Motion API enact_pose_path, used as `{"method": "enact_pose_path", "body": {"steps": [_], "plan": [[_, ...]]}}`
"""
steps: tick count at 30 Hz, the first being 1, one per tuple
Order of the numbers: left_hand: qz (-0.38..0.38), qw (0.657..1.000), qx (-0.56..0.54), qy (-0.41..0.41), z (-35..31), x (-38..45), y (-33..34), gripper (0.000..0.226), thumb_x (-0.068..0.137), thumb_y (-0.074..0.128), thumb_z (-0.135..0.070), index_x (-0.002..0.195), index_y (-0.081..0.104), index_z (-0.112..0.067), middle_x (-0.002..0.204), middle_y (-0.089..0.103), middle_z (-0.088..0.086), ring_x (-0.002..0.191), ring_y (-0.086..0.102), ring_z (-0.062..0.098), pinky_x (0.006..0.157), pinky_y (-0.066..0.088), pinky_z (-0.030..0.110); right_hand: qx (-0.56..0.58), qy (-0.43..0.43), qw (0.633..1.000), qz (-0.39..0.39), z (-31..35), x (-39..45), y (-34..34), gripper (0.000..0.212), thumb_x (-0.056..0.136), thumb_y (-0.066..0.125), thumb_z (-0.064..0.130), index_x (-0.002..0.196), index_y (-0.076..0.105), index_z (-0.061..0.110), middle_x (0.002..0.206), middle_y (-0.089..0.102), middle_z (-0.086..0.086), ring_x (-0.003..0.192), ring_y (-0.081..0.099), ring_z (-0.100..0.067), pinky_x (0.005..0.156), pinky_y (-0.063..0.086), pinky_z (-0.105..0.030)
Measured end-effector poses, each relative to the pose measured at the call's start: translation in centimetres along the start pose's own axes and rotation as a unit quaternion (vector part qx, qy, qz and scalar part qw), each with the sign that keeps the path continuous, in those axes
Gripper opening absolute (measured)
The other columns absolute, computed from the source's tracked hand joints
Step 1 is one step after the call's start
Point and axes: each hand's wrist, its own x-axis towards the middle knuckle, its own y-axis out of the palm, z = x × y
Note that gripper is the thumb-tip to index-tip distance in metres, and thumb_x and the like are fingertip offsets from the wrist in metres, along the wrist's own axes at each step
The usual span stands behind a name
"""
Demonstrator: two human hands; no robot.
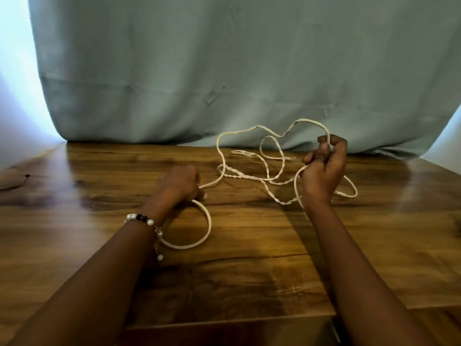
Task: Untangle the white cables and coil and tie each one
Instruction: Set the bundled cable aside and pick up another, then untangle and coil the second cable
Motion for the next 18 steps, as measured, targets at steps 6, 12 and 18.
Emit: {"method": "enact_pose_path", "body": {"steps": [6, 12, 18], "plan": [[-0.057, 0.996, -0.048, -0.05, 1.5, 0.4, -0.6, 0.008, 0.08, 0.073, -0.017, 0.084, 0.068, -0.011, 0.091, 0.068, 0.008, 0.084, 0.063, 0.023, 0.072, 0.053, 0.036, 0.037, 0.004, 0.998, 0.042, 1.4, -0.5, -0.4, 0.022, 0.101, 0.035, 0.015, 0.096, 0.05, 0.03, 0.066, 0.05, -0.004, 0.057, 0.048, -0.013, 0.053, 0.039, -0.029], [0.022, 0.956, -0.283, -0.078, 1.9, -0.5, -1.9, 0.044, 0.085, 0.061, -0.053, 0.094, 0.065, -0.01, 0.07, 0.062, 0.004, 0.061, 0.053, 0.017, 0.055, 0.044, 0.03, 0.14, 0.069, 0.988, -0.019, 2.4, 0.2, -1.6, 0.019, 0.103, 0.031, 0.015, 0.1, 0.049, 0.022, 0.061, 0.051, 0.002, 0.053, 0.049, -0.01, 0.042, 0.034, -0.021], [0.274, 0.943, -0.188, -0.023, -1.8, -3.4, -3.2, 0.071, 0.054, 0.068, -0.069, 0.106, 0.067, -0.021, 0.081, 0.068, -0.001, 0.065, 0.056, 0.013, 0.053, 0.042, 0.022, 0.242, 0.096, 0.965, 0.039, 3.1, 0.3, -2.2, 0.015, 0.104, 0.034, 0.019, 0.101, 0.049, 0.017, 0.06, 0.048, -0.004, 0.052, 0.047, -0.015, 0.042, 0.03, -0.021]]}}
